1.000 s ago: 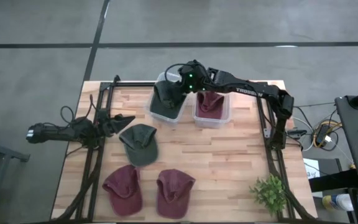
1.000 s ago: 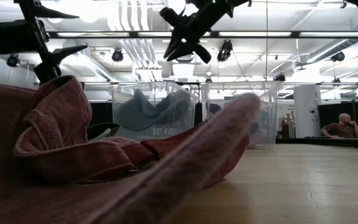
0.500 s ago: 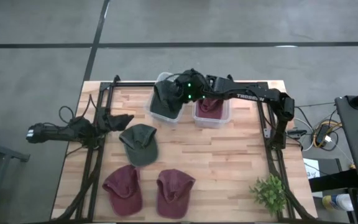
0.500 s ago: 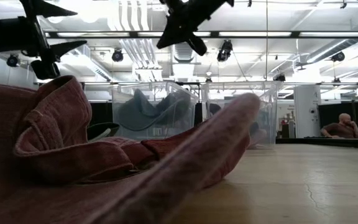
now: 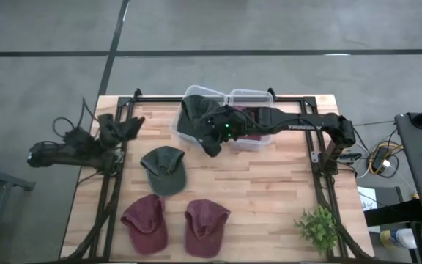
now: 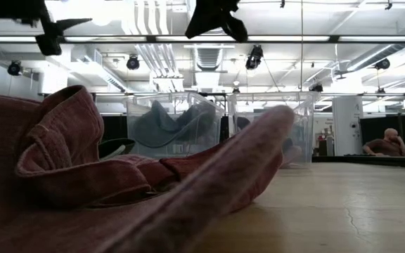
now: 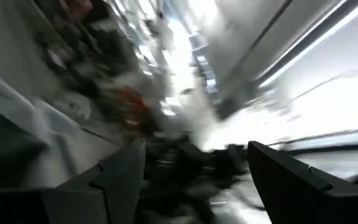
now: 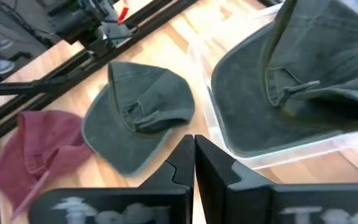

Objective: Pick & Place hat
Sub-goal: Put the right black cap into the left transparent bin

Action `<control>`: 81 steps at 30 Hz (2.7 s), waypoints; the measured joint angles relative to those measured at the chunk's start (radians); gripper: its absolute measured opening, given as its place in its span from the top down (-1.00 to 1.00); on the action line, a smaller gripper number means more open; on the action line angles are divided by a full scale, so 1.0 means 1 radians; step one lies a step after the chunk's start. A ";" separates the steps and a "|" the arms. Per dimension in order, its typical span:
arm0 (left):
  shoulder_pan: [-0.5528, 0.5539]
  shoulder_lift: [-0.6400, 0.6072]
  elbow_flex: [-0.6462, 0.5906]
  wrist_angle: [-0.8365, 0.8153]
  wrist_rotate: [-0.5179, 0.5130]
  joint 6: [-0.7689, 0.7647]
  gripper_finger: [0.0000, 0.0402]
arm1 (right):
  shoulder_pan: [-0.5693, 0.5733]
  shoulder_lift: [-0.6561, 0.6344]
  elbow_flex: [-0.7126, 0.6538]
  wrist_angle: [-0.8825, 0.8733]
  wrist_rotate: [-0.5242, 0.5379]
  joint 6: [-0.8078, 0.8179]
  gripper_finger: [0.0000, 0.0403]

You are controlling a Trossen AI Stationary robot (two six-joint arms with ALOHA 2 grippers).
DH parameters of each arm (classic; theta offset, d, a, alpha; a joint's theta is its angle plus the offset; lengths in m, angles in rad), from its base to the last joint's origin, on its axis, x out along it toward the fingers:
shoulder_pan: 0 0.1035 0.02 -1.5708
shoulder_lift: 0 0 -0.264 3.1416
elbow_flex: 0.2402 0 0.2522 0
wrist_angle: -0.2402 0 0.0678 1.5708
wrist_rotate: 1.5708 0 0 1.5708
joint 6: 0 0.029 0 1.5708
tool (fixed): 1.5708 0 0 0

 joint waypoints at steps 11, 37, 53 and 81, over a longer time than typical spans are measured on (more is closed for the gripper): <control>-0.002 0.168 0.240 -0.247 -0.081 -0.063 -0.37 | 0.047 -0.011 -0.005 0.000 0.009 0.010 0.96; 0.062 0.420 0.262 0.059 -0.117 -0.294 -0.37 | 0.126 -0.093 -0.007 -0.019 0.179 -0.013 0.96; 0.416 0.756 0.594 -0.260 0.471 -0.065 0.49 | 0.231 -0.221 -0.081 -0.031 0.332 0.048 0.96; 0.605 1.483 1.346 -1.116 0.752 0.557 0.99 | 0.321 -0.474 -0.537 0.321 0.446 0.247 0.96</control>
